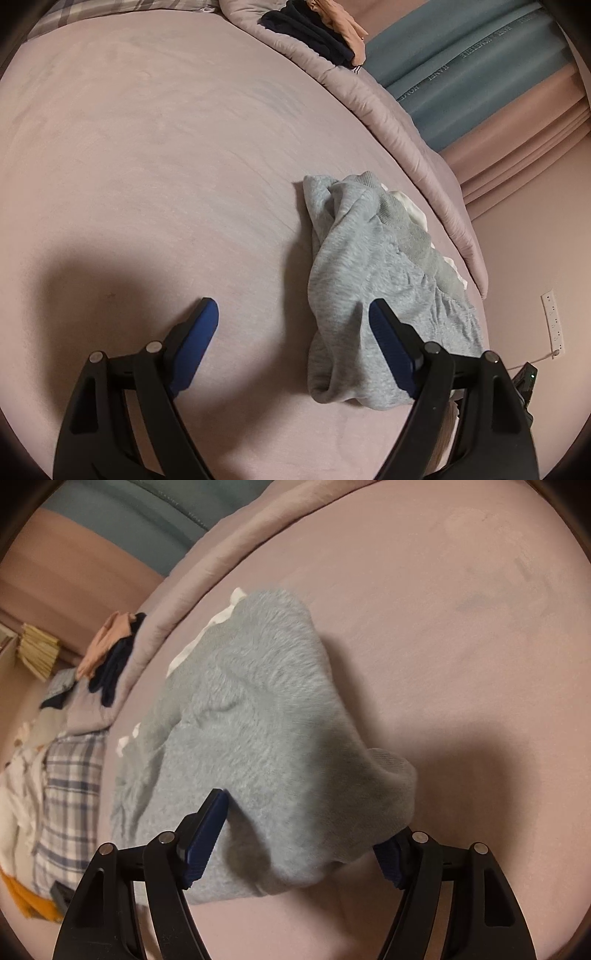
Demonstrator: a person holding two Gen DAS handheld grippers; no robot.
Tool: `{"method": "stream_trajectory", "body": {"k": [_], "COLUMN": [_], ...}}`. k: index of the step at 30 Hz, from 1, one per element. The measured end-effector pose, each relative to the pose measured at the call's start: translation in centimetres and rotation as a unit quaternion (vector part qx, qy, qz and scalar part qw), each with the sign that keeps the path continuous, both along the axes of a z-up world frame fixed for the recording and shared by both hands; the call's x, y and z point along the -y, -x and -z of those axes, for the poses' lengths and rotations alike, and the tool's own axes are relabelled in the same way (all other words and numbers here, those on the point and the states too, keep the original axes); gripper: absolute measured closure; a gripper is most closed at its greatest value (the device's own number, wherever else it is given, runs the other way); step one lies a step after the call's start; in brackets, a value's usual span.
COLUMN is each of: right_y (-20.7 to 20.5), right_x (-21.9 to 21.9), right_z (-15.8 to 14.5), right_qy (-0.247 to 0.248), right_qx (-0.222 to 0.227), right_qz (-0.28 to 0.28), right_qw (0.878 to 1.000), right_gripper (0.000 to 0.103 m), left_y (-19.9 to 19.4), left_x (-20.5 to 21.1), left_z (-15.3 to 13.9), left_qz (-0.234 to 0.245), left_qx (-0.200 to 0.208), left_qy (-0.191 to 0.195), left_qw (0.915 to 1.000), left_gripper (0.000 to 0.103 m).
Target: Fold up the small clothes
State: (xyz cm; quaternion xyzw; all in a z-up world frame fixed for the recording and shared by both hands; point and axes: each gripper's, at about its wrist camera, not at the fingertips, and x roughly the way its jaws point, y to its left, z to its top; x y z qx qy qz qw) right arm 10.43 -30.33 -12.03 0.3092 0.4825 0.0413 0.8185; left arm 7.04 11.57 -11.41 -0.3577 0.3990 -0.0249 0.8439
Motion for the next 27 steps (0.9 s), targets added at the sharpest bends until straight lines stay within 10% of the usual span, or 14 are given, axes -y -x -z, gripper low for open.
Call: {"method": "stream_trajectory", "body": {"k": [7,27], "right_y": [2.2,-1.5], "right_x": [0.1,0.1], "right_z": [-1.0,1.2], "right_qy": [0.059,-0.066], "right_qx": [0.002,0.011], "right_qz": [0.021,0.034], "right_qw": [0.998,0.997], "right_gripper": [0.011,0.010], "left_y": [0.0,0.0], "left_x": [0.0,-0.4], "left_z": [0.0,0.0], "left_qz": [0.005,0.006], "left_qx": [0.001,0.001], "left_qy": [0.000,0.009], "left_qw": [1.0000,0.9999], "left_gripper": [0.019,0.017]}}
